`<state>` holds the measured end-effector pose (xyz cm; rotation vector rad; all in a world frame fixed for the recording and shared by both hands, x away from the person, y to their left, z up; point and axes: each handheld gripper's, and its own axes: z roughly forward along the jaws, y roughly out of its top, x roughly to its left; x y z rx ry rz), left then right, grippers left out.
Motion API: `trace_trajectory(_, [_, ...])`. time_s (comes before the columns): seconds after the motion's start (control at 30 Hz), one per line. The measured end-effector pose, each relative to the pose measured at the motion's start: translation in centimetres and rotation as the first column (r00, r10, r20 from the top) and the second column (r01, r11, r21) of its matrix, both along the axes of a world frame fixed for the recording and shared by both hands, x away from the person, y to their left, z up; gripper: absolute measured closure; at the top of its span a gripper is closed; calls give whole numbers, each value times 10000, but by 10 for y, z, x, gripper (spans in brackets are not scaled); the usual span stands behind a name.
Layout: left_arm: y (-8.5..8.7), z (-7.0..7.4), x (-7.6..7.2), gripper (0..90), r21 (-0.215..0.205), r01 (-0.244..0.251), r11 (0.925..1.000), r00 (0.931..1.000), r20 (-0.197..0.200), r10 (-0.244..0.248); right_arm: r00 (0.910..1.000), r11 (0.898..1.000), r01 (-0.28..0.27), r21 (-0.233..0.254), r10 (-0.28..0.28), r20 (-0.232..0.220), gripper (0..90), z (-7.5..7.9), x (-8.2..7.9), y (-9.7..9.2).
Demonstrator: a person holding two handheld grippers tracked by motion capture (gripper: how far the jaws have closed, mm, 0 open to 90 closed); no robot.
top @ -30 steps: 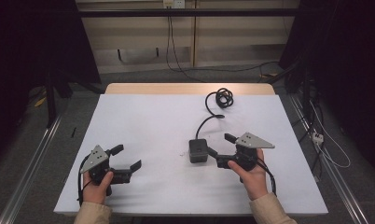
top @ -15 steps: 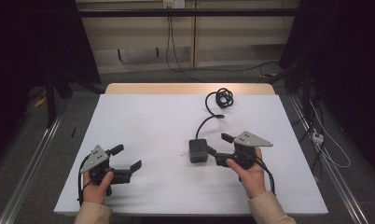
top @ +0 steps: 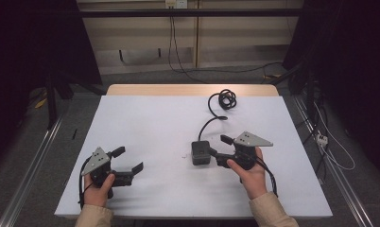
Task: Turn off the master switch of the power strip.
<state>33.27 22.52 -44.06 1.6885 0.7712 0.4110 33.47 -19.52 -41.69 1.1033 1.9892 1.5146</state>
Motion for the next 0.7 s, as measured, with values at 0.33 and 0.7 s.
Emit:
trace_trajectory(0.33, [0, 0, 0, 31, 0, -3, 10000, 10000, -6, 3, 10000, 10000, -73, 30, 73, 8, 369, 0, 2, 1])
trace_trajectory(0.7, [0, 0, 0, 31, -14, -4, 10000, 10000, -18, 4, 9999, 9999, -161, -47, 161, -13, 459, -1, 4, 3])
